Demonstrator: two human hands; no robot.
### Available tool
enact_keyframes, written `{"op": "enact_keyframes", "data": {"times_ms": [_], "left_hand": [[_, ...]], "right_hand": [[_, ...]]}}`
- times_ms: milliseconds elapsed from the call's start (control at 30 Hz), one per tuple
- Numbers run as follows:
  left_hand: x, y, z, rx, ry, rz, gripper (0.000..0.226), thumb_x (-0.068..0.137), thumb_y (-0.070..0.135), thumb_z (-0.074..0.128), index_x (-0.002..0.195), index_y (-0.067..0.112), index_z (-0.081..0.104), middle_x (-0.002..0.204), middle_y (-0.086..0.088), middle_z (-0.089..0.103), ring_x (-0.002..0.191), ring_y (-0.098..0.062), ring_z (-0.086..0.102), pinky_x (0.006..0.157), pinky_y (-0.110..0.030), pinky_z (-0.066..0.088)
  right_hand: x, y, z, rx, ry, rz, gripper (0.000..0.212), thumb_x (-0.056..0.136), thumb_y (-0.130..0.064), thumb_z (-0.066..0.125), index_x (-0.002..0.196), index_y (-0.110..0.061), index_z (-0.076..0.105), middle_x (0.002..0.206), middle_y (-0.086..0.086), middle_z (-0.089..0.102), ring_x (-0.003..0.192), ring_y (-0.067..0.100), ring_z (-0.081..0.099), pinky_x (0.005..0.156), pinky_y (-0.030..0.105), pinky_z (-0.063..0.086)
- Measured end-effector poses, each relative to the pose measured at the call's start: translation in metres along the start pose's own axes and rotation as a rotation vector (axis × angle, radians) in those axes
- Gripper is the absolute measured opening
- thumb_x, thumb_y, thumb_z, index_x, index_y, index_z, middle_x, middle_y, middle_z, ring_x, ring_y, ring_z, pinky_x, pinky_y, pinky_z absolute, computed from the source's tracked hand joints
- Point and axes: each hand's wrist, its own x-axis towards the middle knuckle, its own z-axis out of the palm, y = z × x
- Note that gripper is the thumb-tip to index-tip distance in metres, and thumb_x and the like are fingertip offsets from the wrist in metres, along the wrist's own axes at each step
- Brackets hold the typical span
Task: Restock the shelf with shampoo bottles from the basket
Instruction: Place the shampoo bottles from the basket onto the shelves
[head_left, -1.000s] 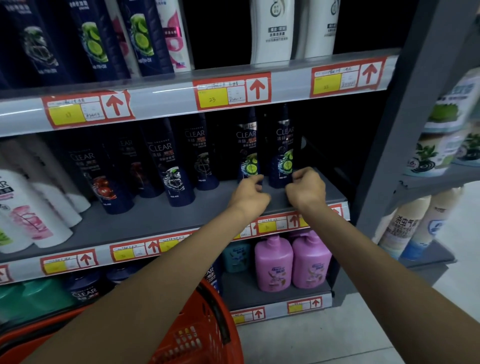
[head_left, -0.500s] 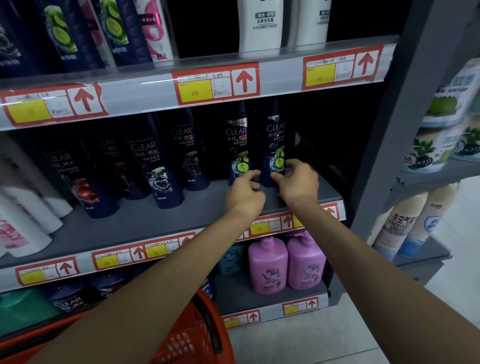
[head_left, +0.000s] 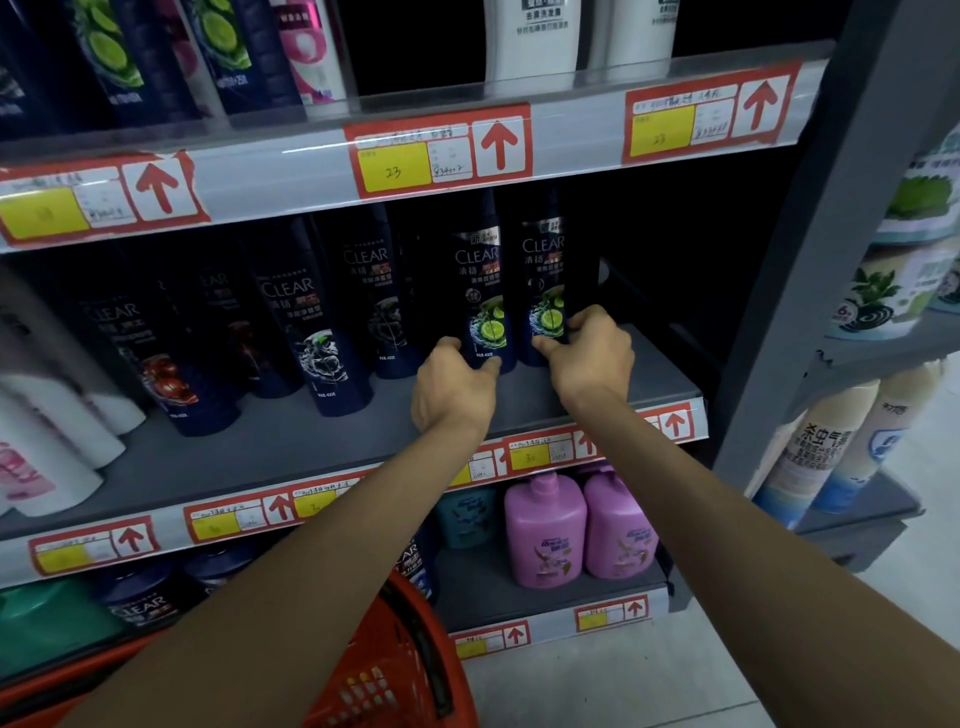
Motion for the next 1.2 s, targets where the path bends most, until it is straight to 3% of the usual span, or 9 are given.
{"op": "enact_keyframes", "data": {"times_ms": [300, 500, 633, 767, 867, 1033, 1200], "left_hand": [[0.005, 0.000, 0.004, 0.045, 0.041, -0.004, 0.044, 0.092, 0.044, 0.068, 0.129, 0.022, 0.058, 0.115, 0.000, 0.071, 0.104, -0.026, 0.067, 0.077, -0.037, 0.056], [0.008, -0.002, -0.015, -0.001, -0.202, 0.041, 0.062, 0.092, 0.033, 0.070, 0.146, 0.016, 0.045, 0.127, -0.005, 0.065, 0.111, -0.026, 0.063, 0.080, -0.030, 0.050], [0.001, 0.002, -0.039, -0.012, -0.409, 0.064, 0.060, 0.091, 0.020, 0.070, 0.146, 0.010, 0.047, 0.112, -0.003, 0.062, 0.101, -0.016, 0.055, 0.085, -0.024, 0.043], [-0.016, -0.003, -0.082, 0.062, -0.531, 0.154, 0.069, 0.089, 0.033, 0.073, 0.150, 0.016, 0.044, 0.137, -0.005, 0.060, 0.125, -0.020, 0.056, 0.106, -0.029, 0.044], [-0.027, -0.018, -0.131, 0.155, -0.507, 0.218, 0.071, 0.086, 0.043, 0.071, 0.149, 0.024, 0.045, 0.143, -0.004, 0.057, 0.130, -0.020, 0.055, 0.109, -0.036, 0.045], [-0.053, -0.042, -0.232, 0.386, -0.435, 0.300, 0.075, 0.086, 0.055, 0.063, 0.153, 0.032, 0.038, 0.145, -0.005, 0.057, 0.130, -0.024, 0.056, 0.104, -0.036, 0.049], [-0.091, -0.065, -0.322, 0.630, -0.377, 0.337, 0.092, 0.077, 0.073, 0.051, 0.157, 0.032, 0.028, 0.160, 0.001, 0.038, 0.143, -0.022, 0.041, 0.111, -0.042, 0.041]], "right_hand": [[0.001, 0.003, 0.001, 0.002, -0.011, -0.007, 0.052, 0.084, -0.036, 0.083, 0.123, -0.009, 0.061, 0.115, 0.010, 0.071, 0.108, 0.029, 0.066, 0.085, 0.034, 0.050], [0.000, -0.003, -0.006, -0.028, -0.145, 0.058, 0.049, 0.085, -0.015, 0.078, 0.128, -0.011, 0.056, 0.118, 0.012, 0.070, 0.109, 0.033, 0.065, 0.082, 0.034, 0.049], [-0.017, -0.012, -0.017, -0.041, -0.203, 0.086, 0.040, 0.086, -0.014, 0.078, 0.121, -0.008, 0.058, 0.118, 0.013, 0.068, 0.109, 0.034, 0.064, 0.081, 0.033, 0.046], [-0.046, -0.032, -0.030, -0.161, -0.176, -0.018, 0.039, 0.087, -0.014, 0.073, 0.122, -0.009, 0.057, 0.121, 0.016, 0.064, 0.109, 0.038, 0.063, 0.080, 0.037, 0.050], [-0.073, -0.055, -0.045, -0.245, -0.271, -0.108, 0.050, 0.086, -0.012, 0.069, 0.134, -0.011, 0.053, 0.133, 0.017, 0.052, 0.115, 0.040, 0.059, 0.090, 0.040, 0.051], [-0.135, -0.080, -0.065, -0.322, -0.387, -0.211, 0.069, 0.081, -0.041, 0.077, 0.140, -0.015, 0.051, 0.135, 0.014, 0.048, 0.124, 0.038, 0.052, 0.102, 0.044, 0.049], [-0.184, -0.118, -0.085, -0.511, -0.498, -0.331, 0.095, 0.072, -0.071, 0.073, 0.147, -0.021, 0.043, 0.145, 0.016, 0.042, 0.139, 0.037, 0.037, 0.113, 0.043, 0.037]]}}
